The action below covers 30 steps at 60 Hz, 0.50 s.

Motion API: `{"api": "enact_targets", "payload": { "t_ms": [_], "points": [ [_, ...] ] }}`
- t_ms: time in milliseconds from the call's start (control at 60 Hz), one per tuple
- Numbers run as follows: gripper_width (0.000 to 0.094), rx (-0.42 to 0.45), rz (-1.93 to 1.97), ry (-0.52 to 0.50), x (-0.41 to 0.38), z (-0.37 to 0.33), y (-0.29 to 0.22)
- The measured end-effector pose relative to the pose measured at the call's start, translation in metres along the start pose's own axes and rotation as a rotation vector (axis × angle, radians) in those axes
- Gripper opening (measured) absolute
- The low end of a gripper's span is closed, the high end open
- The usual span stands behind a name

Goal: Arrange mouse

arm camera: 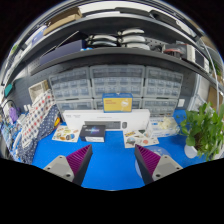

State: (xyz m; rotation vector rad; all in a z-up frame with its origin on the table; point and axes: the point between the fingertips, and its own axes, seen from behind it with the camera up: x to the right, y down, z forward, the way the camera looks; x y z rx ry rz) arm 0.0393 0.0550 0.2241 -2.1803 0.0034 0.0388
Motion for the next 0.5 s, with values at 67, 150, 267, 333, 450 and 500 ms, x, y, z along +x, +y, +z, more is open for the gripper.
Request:
{"api": "enact_targets", "payload": {
  "t_ms": [67,150,267,333,450,500],
  "points": [
    [0.087,0.001,-0.009,-0.011,-0.013,-0.005,0.004],
    [0.0873,-0.006,-0.027,-0.014,-0.027,-0.011,0.011],
    [0.0868,-0.017,-0.038,-0.014,-0.039,-0.015,0.017],
    [0.0868,-0.018,-0.041,-0.015,-0.045,-0.017,0.02],
    [0.0866,-0.01,-0.04,-0.011,-0.051,-0.019,0.02],
    [0.0869,-0.01,-0.039,-0.012,-0.053,-0.019,0.02]
  ]
}}
